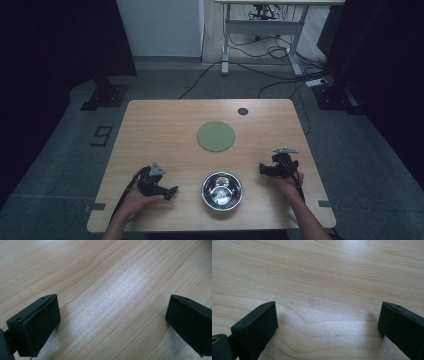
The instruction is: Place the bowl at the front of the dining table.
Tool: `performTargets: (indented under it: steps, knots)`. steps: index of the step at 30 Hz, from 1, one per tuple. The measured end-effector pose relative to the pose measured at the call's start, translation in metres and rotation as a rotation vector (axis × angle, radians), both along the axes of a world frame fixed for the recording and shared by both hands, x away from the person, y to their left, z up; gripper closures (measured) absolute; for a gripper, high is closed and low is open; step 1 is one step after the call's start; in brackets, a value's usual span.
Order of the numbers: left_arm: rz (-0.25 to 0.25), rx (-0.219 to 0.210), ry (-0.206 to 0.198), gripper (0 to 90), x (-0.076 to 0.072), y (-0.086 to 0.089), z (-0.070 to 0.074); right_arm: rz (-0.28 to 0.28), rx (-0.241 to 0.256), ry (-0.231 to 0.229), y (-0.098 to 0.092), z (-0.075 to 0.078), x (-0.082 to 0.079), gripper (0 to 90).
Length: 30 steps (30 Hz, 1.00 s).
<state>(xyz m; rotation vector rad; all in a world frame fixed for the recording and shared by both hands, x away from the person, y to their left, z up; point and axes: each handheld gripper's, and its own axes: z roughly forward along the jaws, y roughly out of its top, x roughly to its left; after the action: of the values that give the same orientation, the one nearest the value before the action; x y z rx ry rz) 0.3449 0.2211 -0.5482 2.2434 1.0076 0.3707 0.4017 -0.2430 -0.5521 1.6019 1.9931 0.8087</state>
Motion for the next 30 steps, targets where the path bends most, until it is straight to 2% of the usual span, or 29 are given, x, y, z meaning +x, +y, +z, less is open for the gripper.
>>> performTargets:
  steps: [19, 27, 30]
  knots:
    - [0.0, 0.002, 0.002, 0.0, -0.0001, -0.0001, 0.0002, -0.002, -0.007, 0.027, -0.0001, 0.0022, 0.0012, 2.3]
    - [0.0, 0.001, 0.003, 0.0, -0.0001, -0.0003, 0.0002, 0.005, -0.012, 0.061, 0.0008, 0.0067, 0.0019, 7.2]
    - [-0.001, 0.001, 0.002, 0.0, -0.0001, -0.0004, 0.0002, 0.017, 0.005, 0.072, 0.0012, 0.009, 0.0017, 10.2]
